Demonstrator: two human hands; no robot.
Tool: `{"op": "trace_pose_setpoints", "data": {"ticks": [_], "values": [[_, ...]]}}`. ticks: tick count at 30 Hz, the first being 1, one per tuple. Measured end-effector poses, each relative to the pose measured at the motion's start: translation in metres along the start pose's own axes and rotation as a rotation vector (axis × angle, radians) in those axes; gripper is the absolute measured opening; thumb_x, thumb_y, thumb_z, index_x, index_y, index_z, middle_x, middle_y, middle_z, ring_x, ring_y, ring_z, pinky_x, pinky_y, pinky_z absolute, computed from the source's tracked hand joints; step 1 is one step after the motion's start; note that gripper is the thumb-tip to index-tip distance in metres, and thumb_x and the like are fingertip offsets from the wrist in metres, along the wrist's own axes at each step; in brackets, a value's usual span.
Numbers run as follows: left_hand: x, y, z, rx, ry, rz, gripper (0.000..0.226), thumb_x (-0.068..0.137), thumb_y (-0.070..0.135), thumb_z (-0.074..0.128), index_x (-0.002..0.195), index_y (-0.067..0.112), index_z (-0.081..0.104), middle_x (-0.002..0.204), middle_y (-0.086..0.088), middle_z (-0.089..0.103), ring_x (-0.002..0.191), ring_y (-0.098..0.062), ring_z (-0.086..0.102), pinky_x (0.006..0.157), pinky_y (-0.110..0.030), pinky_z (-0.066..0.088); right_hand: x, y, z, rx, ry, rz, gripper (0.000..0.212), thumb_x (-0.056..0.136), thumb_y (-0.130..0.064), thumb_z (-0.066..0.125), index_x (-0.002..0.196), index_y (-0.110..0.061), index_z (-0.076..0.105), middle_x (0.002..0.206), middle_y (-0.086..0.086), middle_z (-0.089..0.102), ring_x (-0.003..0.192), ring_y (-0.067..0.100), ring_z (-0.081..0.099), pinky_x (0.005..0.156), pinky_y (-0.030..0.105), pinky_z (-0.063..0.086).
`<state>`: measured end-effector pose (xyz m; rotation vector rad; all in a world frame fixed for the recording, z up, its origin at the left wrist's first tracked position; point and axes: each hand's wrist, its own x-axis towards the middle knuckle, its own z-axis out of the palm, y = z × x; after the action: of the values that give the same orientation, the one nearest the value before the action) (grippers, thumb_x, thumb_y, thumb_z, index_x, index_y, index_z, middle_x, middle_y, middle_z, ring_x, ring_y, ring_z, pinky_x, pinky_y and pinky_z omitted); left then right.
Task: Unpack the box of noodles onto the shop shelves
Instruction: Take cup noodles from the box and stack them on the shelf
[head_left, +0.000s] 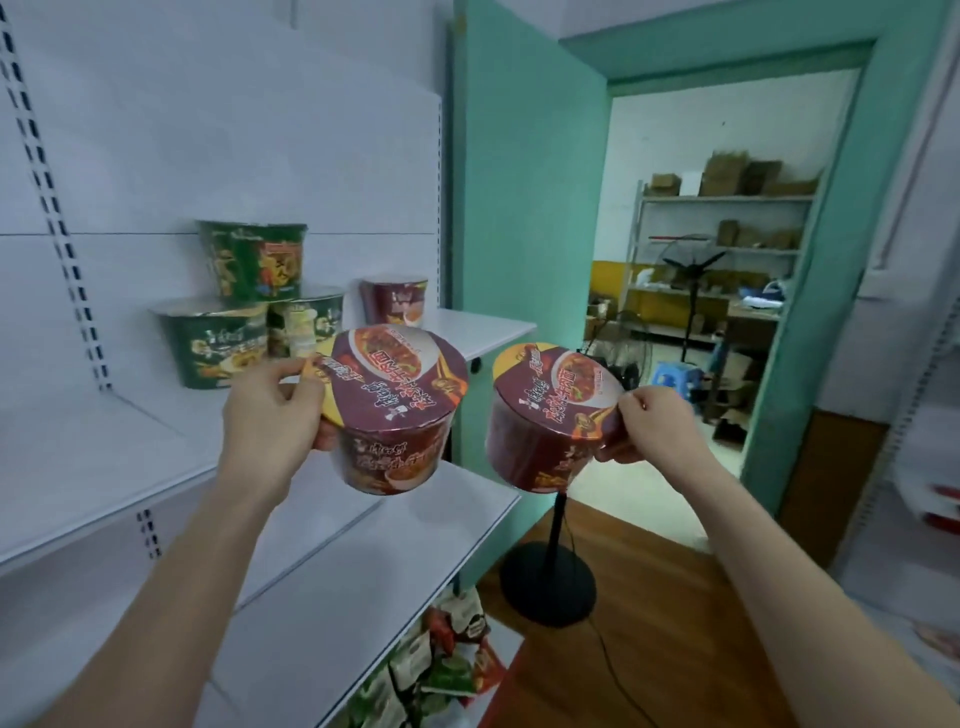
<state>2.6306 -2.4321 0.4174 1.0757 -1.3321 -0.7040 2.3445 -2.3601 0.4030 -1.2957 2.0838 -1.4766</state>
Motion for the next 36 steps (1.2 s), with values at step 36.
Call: {"op": "trace_pose_setpoints", "data": {"ticks": [36], "values": [[0.378, 0.002, 0.275, -0.148, 0.383, 0.019, 0.032, 0.087, -0.007, 0.039, 0.060, 0.006, 0.050, 0.026, 0.005, 0.045, 0.023, -0.002, 0.041, 0.034, -0.011, 0.040, 0.543, 0.002, 0.171, 0.130, -0.403, -0.218, 0.029, 0.092, -0.004, 0.035, 0.072, 0.005, 0.054, 0.050, 0.016, 0.061, 0.034, 0.017, 0.060, 0.034, 0.022, 0.048]]}}
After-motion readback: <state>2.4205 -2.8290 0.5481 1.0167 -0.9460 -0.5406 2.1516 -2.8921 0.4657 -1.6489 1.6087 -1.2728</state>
